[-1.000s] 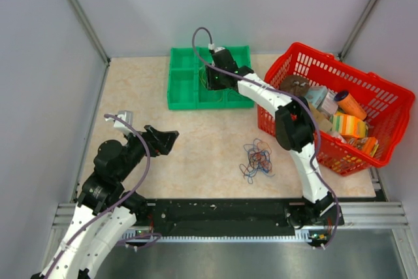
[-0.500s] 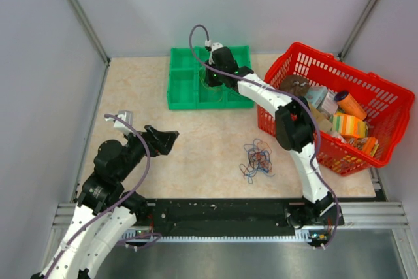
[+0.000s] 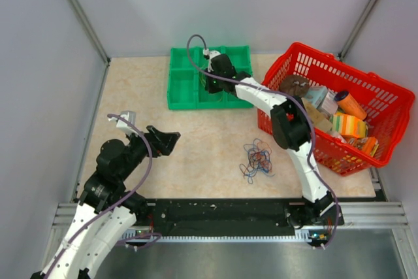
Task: Untangle the cables
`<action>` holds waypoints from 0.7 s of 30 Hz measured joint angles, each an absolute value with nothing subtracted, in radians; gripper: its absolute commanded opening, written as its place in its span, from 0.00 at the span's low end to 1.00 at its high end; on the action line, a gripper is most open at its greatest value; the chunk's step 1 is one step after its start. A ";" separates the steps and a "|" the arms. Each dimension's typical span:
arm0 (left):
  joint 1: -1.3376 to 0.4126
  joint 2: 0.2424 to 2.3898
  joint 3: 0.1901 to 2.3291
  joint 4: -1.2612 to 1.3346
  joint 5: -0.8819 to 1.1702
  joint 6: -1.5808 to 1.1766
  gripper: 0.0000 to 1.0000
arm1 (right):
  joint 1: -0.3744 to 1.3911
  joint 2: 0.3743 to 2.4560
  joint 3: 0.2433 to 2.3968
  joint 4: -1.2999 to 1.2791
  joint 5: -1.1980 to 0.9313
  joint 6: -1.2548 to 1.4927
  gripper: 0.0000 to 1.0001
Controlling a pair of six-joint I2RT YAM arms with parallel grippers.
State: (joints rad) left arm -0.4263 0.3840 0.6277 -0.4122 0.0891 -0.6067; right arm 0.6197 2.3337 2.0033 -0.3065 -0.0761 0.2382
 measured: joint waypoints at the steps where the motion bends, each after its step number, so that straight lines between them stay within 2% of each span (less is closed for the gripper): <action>1: -0.426 0.384 0.628 -0.413 0.089 -0.607 0.93 | 0.620 2.334 2.001 -0.308 -0.076 0.239 0.00; 10: -0.426 0.391 0.627 -0.411 0.090 -0.607 0.93 | 0.621 2.316 1.898 -0.307 -0.081 0.237 0.29; 21: -0.426 0.395 0.627 -0.411 0.091 -0.607 0.98 | 0.598 2.266 1.918 -0.295 -0.082 0.239 0.34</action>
State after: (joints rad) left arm -0.4263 0.3954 0.6270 -0.4110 0.0914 -0.6067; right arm 0.5980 2.2662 1.9182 -0.2947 -0.0822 0.2394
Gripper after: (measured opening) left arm 0.976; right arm 0.331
